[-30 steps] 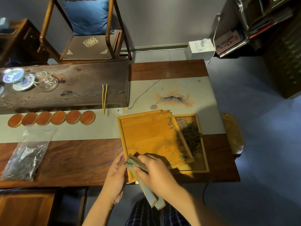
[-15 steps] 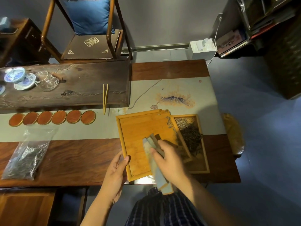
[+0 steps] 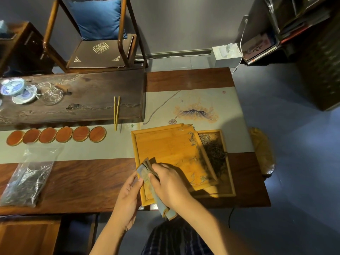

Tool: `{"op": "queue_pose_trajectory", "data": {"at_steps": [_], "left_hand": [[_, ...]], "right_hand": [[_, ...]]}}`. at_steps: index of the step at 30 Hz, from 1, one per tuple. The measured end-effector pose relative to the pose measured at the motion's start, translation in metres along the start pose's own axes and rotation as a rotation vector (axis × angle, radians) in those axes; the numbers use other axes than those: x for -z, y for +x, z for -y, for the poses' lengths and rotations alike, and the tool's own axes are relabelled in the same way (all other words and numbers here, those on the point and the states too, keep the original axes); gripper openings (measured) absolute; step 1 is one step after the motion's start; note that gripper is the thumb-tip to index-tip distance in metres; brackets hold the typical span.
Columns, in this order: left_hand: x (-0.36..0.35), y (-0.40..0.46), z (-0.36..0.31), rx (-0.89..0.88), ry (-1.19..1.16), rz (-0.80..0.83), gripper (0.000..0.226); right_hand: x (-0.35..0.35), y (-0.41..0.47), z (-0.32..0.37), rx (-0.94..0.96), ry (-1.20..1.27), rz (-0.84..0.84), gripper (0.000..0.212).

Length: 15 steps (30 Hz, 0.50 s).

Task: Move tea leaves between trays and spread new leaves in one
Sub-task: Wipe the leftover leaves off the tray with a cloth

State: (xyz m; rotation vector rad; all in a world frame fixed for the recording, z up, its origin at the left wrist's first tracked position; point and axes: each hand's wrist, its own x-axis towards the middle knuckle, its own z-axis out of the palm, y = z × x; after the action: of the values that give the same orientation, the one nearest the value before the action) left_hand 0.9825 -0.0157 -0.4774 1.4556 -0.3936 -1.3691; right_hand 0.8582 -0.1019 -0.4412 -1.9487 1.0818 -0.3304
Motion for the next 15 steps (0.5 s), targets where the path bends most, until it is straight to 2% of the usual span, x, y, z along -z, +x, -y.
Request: {"op": "queue_pose_trajectory", "data": {"at_steps": [3,11,13,15], "left_hand": [[0.000,-0.001,0.003,0.017,0.006,-0.007,0.043],[0.005,-0.004,0.001,0.002,0.074,-0.016,0.045],[0.005,-0.003,0.001,0.006,0.060,-0.022,0.044],[0.004,-0.001,0.000,0.007,0.041,-0.016,0.041]], "right_hand": [[0.001,0.003,-0.005,-0.034,-0.073,-0.060,0.024],[0.044,0.012,-0.054,-0.182,-0.007,-0.140,0.018],[0.044,0.006,-0.049,-0.125,0.087,-0.127,0.016],[0.036,-0.006,-0.036,-0.034,0.215,-0.031,0.014]]}}
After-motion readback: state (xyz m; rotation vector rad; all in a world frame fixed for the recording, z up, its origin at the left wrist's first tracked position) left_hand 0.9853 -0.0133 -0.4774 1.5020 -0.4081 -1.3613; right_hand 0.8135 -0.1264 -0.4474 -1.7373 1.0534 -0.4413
